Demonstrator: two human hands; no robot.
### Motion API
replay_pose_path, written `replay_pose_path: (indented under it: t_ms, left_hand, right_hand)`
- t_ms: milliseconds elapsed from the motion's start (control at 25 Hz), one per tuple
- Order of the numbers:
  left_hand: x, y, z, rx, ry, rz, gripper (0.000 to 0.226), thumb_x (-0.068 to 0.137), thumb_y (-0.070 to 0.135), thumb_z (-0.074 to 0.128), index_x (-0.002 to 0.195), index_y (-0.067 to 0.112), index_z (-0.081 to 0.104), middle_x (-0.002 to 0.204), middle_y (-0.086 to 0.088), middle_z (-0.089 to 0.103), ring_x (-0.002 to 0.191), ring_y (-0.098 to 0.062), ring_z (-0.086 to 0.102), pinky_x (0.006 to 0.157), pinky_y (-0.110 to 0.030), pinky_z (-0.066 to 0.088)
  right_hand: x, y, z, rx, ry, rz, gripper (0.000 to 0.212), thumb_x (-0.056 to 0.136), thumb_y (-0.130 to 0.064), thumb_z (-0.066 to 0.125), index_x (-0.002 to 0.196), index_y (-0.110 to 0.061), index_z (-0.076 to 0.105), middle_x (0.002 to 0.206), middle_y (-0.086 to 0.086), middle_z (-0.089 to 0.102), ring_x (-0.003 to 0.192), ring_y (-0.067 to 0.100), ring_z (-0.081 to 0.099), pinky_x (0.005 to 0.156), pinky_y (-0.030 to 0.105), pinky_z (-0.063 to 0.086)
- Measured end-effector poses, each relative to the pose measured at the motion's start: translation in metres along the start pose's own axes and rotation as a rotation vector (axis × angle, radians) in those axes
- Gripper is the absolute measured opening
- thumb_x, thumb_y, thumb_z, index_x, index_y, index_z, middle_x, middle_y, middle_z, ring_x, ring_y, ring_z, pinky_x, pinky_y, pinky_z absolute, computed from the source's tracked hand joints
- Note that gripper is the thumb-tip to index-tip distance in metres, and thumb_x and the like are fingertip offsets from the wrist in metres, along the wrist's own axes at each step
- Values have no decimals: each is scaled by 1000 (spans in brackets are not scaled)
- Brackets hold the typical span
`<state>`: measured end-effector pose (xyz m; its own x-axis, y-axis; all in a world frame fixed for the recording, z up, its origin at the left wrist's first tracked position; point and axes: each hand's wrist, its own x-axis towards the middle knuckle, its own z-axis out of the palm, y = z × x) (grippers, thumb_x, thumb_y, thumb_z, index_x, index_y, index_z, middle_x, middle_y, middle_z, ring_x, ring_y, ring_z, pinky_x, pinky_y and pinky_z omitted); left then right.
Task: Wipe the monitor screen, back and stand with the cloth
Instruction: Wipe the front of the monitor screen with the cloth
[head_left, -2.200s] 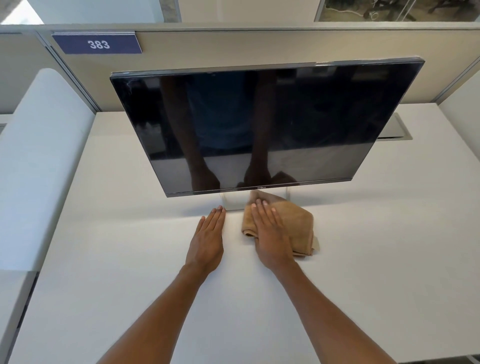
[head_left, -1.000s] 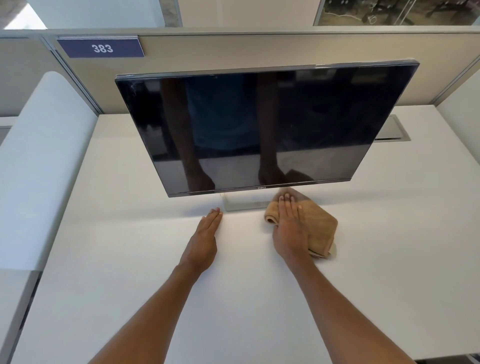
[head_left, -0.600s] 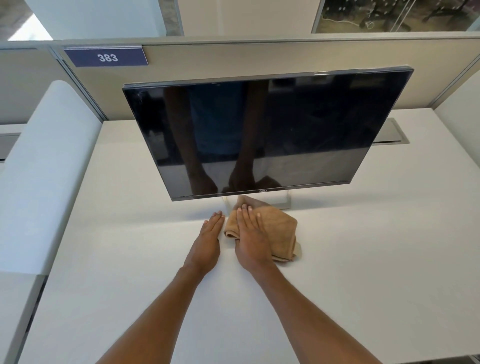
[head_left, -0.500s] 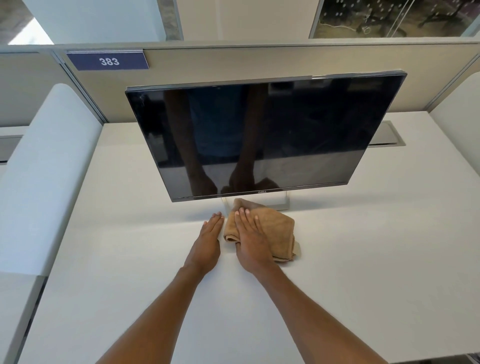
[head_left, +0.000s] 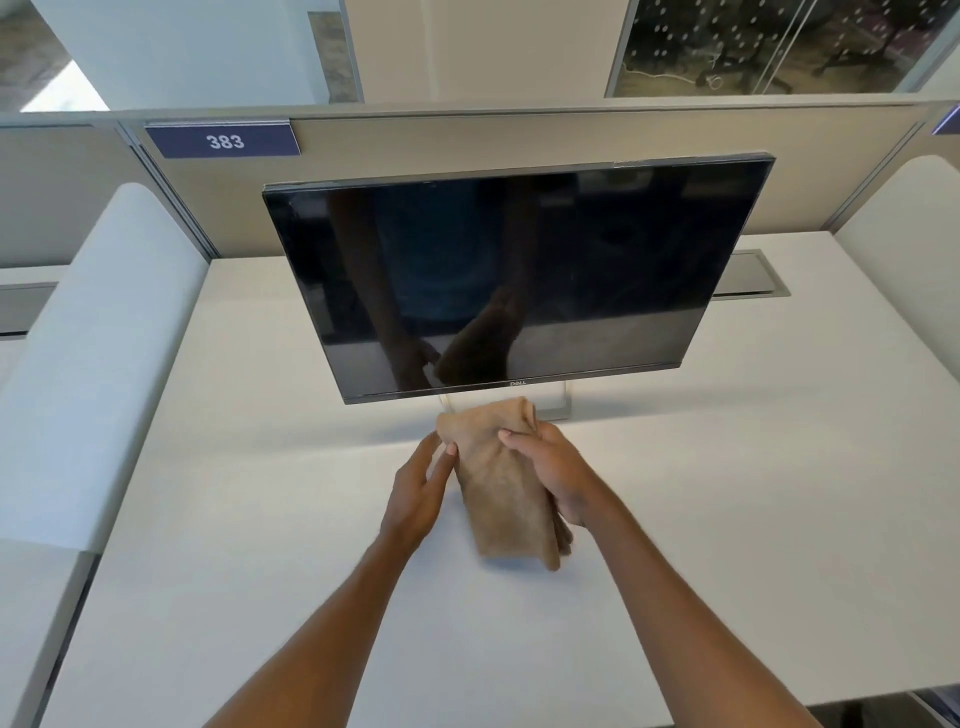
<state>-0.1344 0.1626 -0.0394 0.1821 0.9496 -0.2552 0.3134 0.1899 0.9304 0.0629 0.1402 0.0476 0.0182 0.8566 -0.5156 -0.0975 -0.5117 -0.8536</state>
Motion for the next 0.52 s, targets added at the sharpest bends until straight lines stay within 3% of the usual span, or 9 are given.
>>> replay_pose_path:
  t_ms: [80,160,360,520]
  left_hand:
    - [-9,13,3,-169,-54,-55,53,101,66,49,143,35,59,140,18,65,131,-7,60,112,-39,47]
    - [-13,24,7,-319,-123,-162,52,100,63,52,134,26,66,129,9,72,122,-15,67,104,-40,54]
    - [-21,34,22,-438,-118,-263,36,104,47,57,122,17,69,114,-5,77,108,-28,73,79,-39,60]
    - [-26,29,32,-452,-68,-262,41,104,52,55,127,20,64,123,-4,74,110,-24,74,82,-43,63]
  right_hand:
    - [-4,-3,-15,186,-7,81,30,102,-30,64,127,-14,68,119,11,77,115,31,72,102,48,57]
    - [-6,3,-25,288,-12,144,38,100,-34,65,131,-12,66,122,14,75,116,33,71,101,50,56]
    - [-8,23,-38,346,-10,185,39,99,-41,66,129,-16,68,121,12,76,117,32,70,96,48,57]
    - [-8,42,-53,-19,-97,124,52,89,-39,81,135,-29,59,131,-1,70,122,22,66,102,43,56]
